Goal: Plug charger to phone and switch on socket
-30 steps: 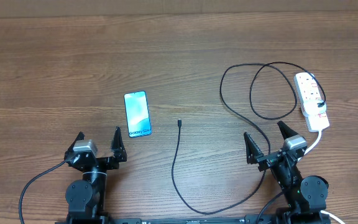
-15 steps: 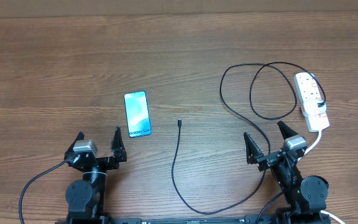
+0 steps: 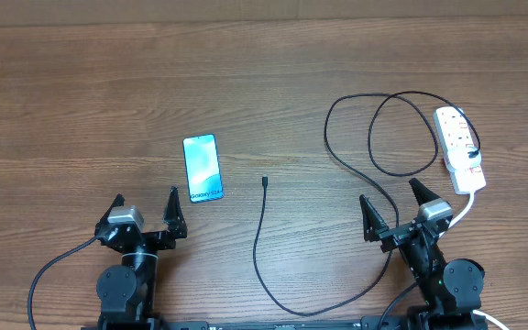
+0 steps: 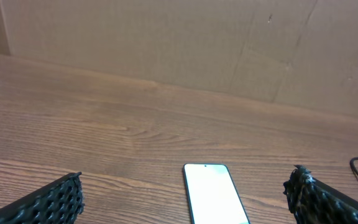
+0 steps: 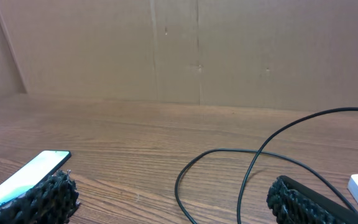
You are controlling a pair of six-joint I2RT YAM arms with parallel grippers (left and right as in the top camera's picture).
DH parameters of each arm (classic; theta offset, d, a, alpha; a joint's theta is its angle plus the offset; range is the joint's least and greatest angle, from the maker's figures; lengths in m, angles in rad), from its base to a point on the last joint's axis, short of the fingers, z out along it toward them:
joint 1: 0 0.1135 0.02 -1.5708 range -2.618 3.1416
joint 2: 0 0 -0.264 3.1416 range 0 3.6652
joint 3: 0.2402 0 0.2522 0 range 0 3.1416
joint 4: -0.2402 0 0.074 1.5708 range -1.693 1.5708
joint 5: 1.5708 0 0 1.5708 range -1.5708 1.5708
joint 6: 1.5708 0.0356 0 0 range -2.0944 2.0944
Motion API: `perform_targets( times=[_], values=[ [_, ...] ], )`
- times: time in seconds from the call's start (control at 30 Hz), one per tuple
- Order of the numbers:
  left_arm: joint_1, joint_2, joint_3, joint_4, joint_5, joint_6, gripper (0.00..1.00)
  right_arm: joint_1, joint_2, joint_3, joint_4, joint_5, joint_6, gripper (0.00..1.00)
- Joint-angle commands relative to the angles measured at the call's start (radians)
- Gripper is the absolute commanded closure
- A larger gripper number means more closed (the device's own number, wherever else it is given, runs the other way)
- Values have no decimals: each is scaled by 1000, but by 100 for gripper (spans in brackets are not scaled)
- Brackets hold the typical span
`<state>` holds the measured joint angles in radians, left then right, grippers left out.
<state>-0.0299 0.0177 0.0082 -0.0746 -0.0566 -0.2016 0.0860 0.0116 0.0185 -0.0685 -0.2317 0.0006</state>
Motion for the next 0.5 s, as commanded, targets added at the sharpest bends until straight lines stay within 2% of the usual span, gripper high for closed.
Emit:
perform_targets(
  times=[0.0, 0.23, 0.47],
  values=[
    [9, -9, -3, 4, 5, 12, 0, 3, -6, -10, 6, 2, 3, 0],
    [9, -9, -3, 9, 5, -5, 0, 3, -6, -10, 6, 2, 3, 0],
    [9, -9, -3, 117, 4, -4, 0, 3, -6, -10, 6, 2, 3, 0]
  ],
)
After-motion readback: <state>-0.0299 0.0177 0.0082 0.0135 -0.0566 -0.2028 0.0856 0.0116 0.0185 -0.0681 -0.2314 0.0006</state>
